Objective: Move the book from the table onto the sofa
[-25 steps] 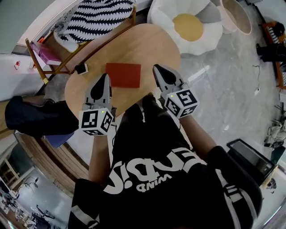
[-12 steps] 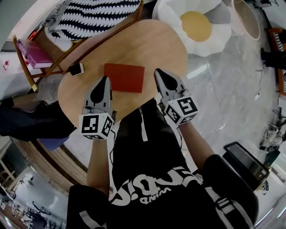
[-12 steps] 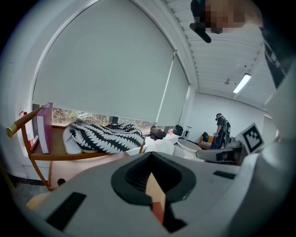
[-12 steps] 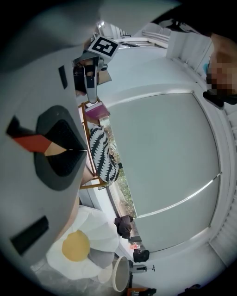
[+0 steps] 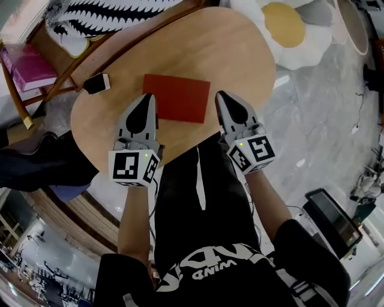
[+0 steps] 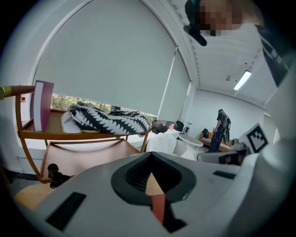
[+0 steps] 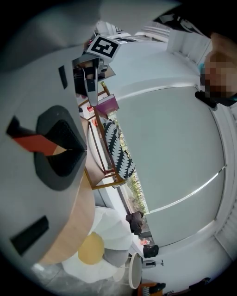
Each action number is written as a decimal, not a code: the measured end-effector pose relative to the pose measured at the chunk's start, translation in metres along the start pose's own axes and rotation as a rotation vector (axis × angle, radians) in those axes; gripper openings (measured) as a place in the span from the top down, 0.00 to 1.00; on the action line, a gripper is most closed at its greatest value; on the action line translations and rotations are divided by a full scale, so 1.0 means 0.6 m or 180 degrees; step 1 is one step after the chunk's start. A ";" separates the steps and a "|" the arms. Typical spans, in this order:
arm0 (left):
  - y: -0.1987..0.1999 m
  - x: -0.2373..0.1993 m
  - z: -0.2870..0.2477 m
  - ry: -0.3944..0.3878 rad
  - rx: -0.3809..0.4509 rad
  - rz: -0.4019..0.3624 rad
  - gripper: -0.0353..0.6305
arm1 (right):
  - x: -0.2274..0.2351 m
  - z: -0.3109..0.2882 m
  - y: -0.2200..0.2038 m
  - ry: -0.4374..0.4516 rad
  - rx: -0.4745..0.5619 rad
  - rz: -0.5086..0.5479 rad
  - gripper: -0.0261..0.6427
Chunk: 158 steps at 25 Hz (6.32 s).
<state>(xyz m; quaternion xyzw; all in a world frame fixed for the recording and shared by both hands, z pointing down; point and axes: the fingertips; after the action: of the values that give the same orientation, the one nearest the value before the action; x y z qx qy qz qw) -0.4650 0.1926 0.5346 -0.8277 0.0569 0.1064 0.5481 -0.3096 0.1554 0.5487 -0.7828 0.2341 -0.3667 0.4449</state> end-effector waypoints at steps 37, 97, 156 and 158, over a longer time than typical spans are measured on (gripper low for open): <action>-0.228 -0.086 -0.079 -0.0019 -0.0895 0.0100 0.58 | 0.072 -0.059 -0.239 -0.0214 -0.0601 -0.0852 0.53; -0.059 -0.001 0.092 0.0225 -0.1389 0.0611 0.58 | -0.066 0.106 -0.079 -0.0158 -0.1096 -0.0969 0.55; 0.043 0.815 0.006 -0.1405 -0.1421 -0.0348 0.58 | 0.270 0.823 0.095 -0.1837 0.0550 -0.1324 0.56; 0.051 0.823 -0.006 -0.1386 -0.1387 -0.0344 0.58 | 0.286 0.823 0.105 -0.1810 0.0566 -0.1300 0.56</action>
<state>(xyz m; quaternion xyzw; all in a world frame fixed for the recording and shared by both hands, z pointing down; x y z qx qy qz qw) 0.0086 0.1885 0.3909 -0.8853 -0.1302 0.2616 0.3619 0.1806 0.2646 0.3914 -0.8424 -0.0931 -0.2345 0.4761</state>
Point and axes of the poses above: the fingertips, and each gripper's own axes: z backward along the fingers, x to its right, y out of its top, and after that the axes turned 8 degrees about y, right-handed
